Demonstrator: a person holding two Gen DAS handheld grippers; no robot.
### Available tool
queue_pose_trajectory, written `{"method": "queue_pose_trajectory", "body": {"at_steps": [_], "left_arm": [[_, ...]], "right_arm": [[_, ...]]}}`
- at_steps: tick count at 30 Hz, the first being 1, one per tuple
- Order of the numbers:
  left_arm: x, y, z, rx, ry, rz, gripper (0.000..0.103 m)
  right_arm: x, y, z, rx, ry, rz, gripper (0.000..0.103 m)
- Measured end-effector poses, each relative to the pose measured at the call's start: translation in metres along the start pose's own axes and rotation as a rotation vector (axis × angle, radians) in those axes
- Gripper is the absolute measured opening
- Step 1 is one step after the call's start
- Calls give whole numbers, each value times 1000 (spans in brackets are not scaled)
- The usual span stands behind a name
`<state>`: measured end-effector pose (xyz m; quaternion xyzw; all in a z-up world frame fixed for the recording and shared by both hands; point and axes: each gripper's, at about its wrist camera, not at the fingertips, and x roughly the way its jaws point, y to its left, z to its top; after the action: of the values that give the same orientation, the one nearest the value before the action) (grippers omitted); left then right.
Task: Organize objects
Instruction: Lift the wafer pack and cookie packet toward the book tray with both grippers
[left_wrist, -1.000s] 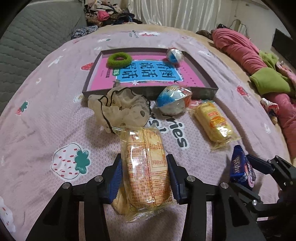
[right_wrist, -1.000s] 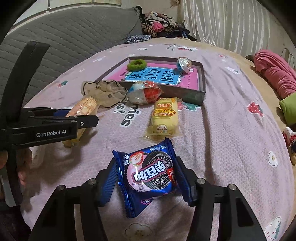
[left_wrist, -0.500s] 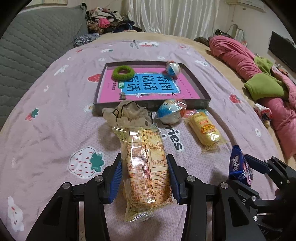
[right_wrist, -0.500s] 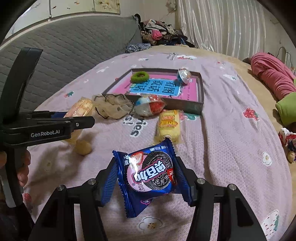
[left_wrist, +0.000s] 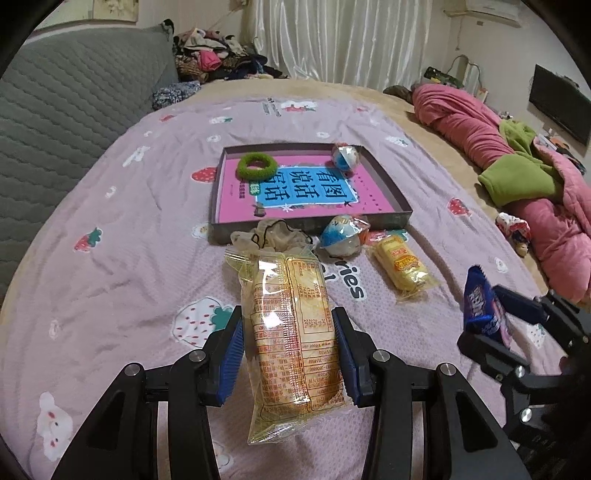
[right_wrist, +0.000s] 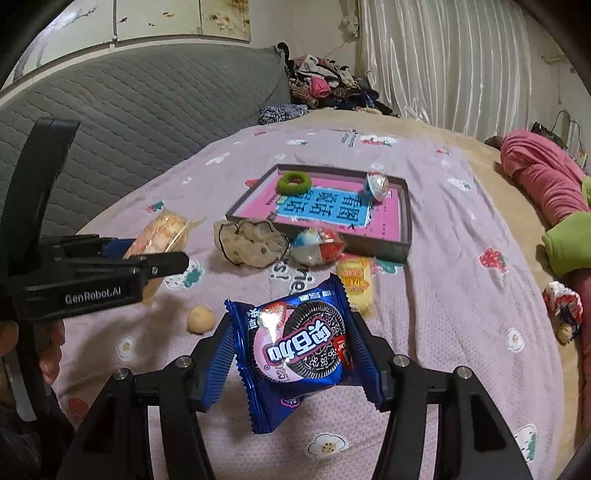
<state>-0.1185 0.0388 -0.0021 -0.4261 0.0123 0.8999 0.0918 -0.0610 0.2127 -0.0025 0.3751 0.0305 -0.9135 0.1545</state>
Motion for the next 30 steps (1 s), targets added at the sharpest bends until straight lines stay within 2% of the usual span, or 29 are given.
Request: {"method": "queue_pose_trajectory", "body": {"at_steps": [17, 30], "left_arm": [[-34, 6, 19, 10, -67, -12, 47], [-18, 6, 51, 2, -82, -27, 47]], "right_arm": [[-27, 15, 47, -48, -74, -23, 59], [-23, -3, 89, -16, -135, -30, 59]]}}
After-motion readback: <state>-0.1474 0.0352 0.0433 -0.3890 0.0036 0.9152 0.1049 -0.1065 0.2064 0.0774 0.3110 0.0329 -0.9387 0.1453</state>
